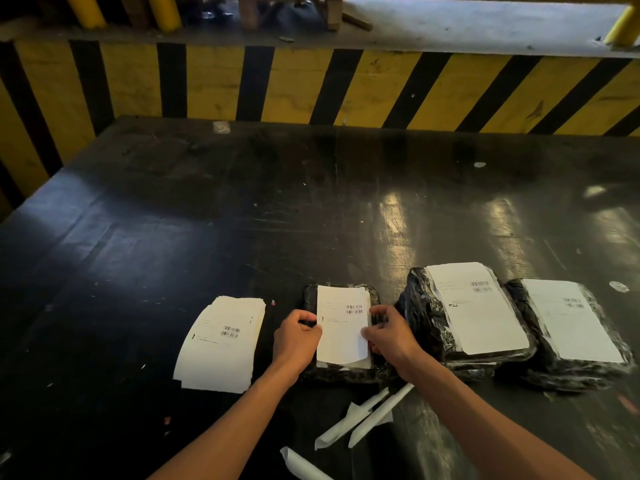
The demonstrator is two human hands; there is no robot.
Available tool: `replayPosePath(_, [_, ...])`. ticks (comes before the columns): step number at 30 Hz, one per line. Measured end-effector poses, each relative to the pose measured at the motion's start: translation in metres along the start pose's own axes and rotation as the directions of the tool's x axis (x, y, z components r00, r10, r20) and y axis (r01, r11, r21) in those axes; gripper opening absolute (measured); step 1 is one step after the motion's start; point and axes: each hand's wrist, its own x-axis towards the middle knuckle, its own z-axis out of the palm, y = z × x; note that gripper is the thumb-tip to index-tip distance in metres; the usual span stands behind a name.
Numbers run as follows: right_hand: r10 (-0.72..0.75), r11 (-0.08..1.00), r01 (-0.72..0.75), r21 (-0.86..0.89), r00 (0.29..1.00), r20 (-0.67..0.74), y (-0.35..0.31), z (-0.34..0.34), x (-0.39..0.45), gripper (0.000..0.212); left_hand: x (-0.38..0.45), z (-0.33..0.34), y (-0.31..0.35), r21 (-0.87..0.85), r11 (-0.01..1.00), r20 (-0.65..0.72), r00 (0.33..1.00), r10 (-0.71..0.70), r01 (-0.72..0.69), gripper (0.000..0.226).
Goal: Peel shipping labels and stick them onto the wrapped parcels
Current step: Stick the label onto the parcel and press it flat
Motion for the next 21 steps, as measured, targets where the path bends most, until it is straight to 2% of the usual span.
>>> replayPosePath(5, [-0.056,0.986,0.057,-0.157,0.998,0.008,-0.001,0.001,-0.001,0.042,0.001,-0.001,0.001,0.083,0.997,0.016,1.000,-0.005,0.004,0.023])
replayPosePath(11, [-0.127,0.917,0.132,-0.376,0.991,0.038,-0.006,0.001,-0.004,0.044,0.000,-0.004,0.000,0.189,0.981,0.029,0.998,0.049,-0.053,0.033])
replayPosePath(15, [-0.176,0.831,0.166,-0.531,0.984,0.032,-0.009,0.006,-0.011,0.062,-0.001,-0.004,0.000,0.260,0.961,0.058,0.995,0.079,-0.092,0.046])
replayPosePath(18, [-0.175,0.825,0.152,-0.544,0.984,0.009,-0.001,0.002,-0.012,0.073,-0.003,-0.003,-0.003,0.335,0.934,0.092,0.990,0.103,-0.128,0.058])
replayPosePath(21, [-0.240,0.813,0.210,-0.544,0.971,0.016,0.006,-0.001,-0.009,0.069,-0.004,-0.003,-0.010,0.448,0.870,0.111,0.978,0.176,-0.207,0.068])
